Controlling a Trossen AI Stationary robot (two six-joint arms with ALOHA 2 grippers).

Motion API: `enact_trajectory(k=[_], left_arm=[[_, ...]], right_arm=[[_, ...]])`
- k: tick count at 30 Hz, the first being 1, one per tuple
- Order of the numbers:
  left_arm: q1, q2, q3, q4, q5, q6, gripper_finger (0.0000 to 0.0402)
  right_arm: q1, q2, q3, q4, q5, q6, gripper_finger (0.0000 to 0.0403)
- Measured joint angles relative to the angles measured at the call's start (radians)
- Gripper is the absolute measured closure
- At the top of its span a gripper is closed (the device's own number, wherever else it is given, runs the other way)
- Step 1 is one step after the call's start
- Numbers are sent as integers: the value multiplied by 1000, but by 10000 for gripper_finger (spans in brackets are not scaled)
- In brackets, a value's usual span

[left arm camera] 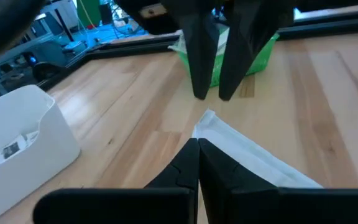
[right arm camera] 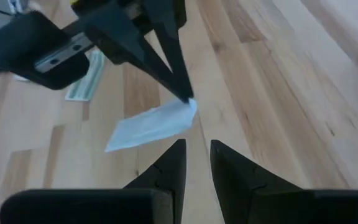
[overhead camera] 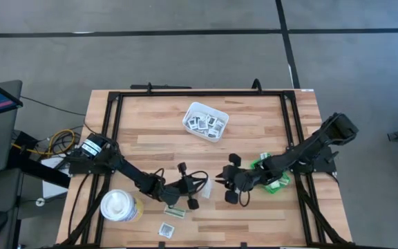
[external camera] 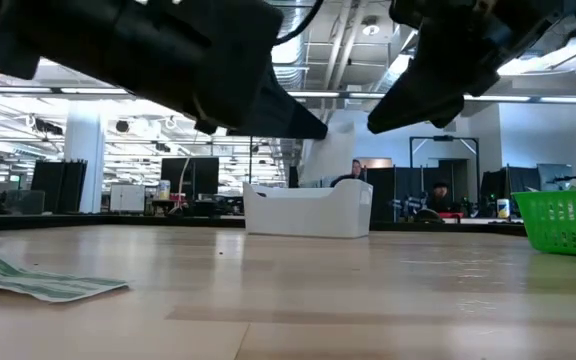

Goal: Pick & Place First Aid Supplies
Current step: Put the bandage pack into the green bin

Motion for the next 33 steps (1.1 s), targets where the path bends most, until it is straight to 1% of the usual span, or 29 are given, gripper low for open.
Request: enact_trajectory(k=[2, 10, 16, 27, 33], left_arm=[[0, 0, 3, 8, 3, 0, 396], [-3, 0, 3, 63, 2, 25, 396], [23, -1, 3, 109, 0, 25, 396], [31, -2, 4, 111, -11, 24, 396], [33, -2, 4, 118, 17, 23, 396]], right_arm=[[-7, 0, 0, 6, -15, 10, 335], [-8, 0, 0, 33, -18, 31, 335], [-10, 1, 0, 81, -18, 31, 335], [-10, 1, 0, 70, -17, 23, 335], [-21, 1, 0, 71, -17, 23, 335]])
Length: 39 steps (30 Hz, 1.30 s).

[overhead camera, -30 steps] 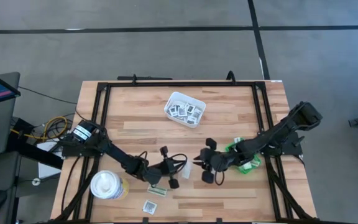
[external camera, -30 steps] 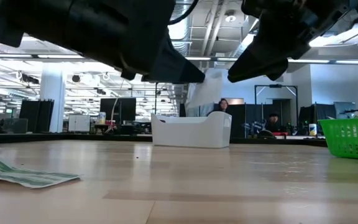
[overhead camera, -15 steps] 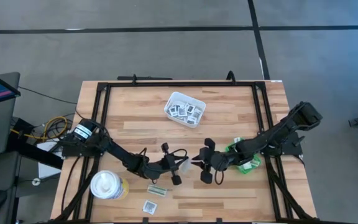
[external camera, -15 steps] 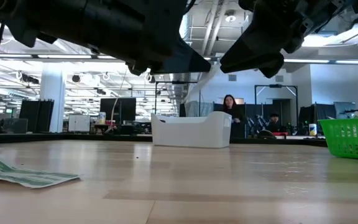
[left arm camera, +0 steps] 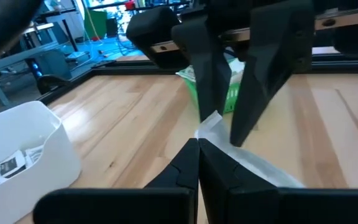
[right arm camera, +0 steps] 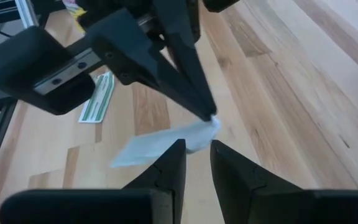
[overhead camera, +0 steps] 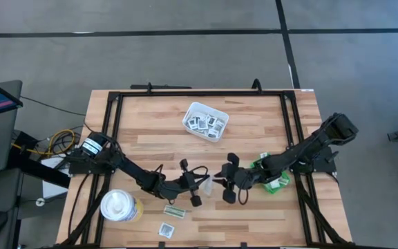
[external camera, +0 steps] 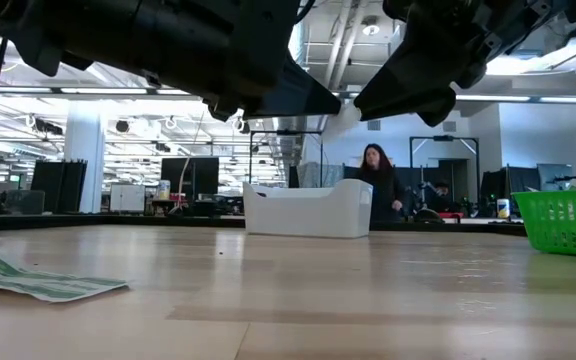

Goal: Pick & Place First Aid Supplies
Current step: Put the bandage pack into the green bin

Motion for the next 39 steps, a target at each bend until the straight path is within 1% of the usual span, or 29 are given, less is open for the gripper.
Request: enact_trajectory(k=[11, 16, 20, 25, 30, 39], left_arm=[[5, 0, 0, 0, -3, 0, 396], [4, 0, 0, -1, -53, 7, 396], [5, 0, 0, 0, -14, 7, 396], [4, 0, 0, 0, -2, 1, 396], [4, 0, 0, 15, 72, 6, 396], [4, -1, 0, 3, 57, 10, 396]], right_arm=[[2, 0, 0, 2, 0, 0, 335], [13, 0, 0, 2, -27, -1, 335], [4, 0, -1, -3, -26, -1, 335], [-15, 0, -1, -3, -21, -1, 335], [-31, 0, -1, -12, -17, -1, 336], [8, -1, -1, -41, -26, -28, 342]])
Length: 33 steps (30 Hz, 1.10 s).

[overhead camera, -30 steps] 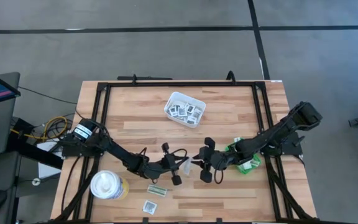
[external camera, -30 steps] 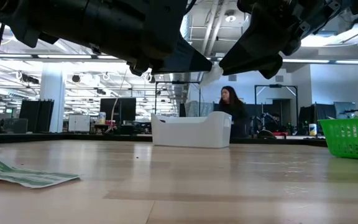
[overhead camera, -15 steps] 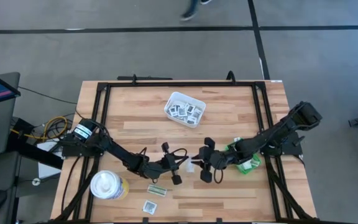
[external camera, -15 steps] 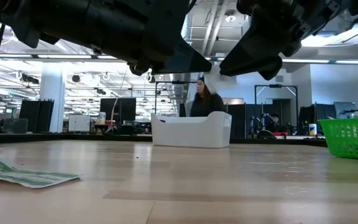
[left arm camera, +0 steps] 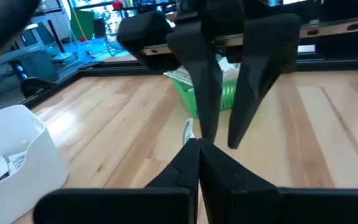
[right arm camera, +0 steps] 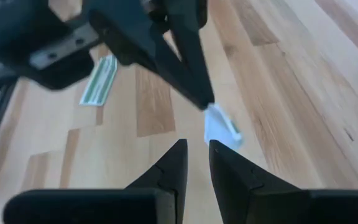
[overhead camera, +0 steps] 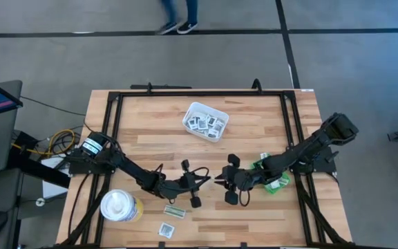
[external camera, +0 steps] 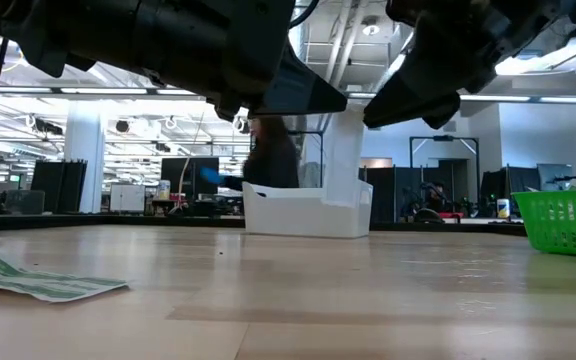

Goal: Pick & Place First Aid Supplies
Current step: Put the bandage pack into the green bin

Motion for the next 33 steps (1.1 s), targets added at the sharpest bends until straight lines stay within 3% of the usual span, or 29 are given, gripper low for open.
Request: enact_trajectory(k=[5, 12, 26, 33], left_arm=[[-1, 0, 0, -3, -10, 5, 396], [-6, 0, 0, -2, 92, 22, 396], [0, 0, 0, -2, 94, 7, 396], [-1, 0, 0, -2, 95, -8, 396]], right_arm=[[6, -2, 0, -50, 2, -10, 342], [-19, -2, 0, -41, 2, -9, 342], [-3, -3, 0, 46, -51, -112, 344], [-15, -2, 0, 38, -101, -115, 397]])
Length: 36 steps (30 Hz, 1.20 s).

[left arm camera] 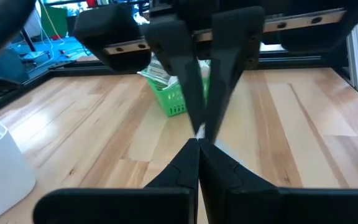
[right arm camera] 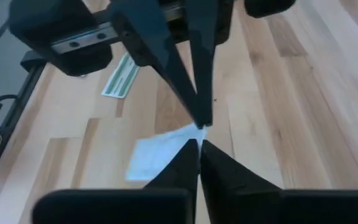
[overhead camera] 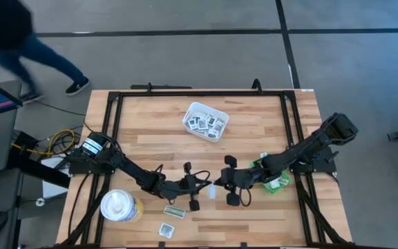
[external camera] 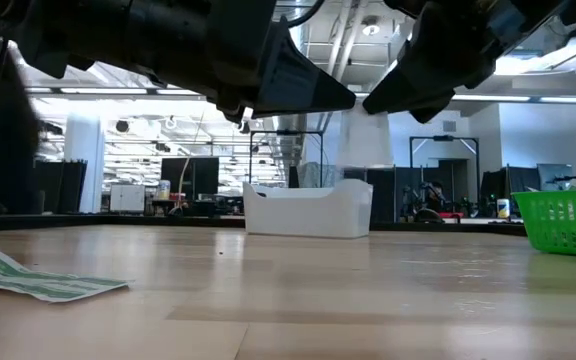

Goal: Pick & Place First Aid Supplies
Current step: Put the bandage pack into the green bin

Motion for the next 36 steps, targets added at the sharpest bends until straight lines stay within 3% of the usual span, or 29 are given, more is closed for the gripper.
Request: enact_trajectory(k=[12, 18, 26, 30, 36], left_arm=[[1, 0, 0, 0, -1, 0, 396], [0, 0, -1, 0, -6, 0, 395], [0, 0, -1, 0, -5, 0, 395], [1, 0, -1, -1, -5, 0, 395], [0, 0, -1, -1, -4, -1, 395]], right_arm=[[-2, 1, 1, -29, -4, 1, 401], [-2, -1, 0, -152, -37, 42, 402], [17, -149, 0, -455, -48, 149, 402], [64, -272, 0, -677, 11, 238, 403], [226, -398, 0, -977, 138, 486, 403]])
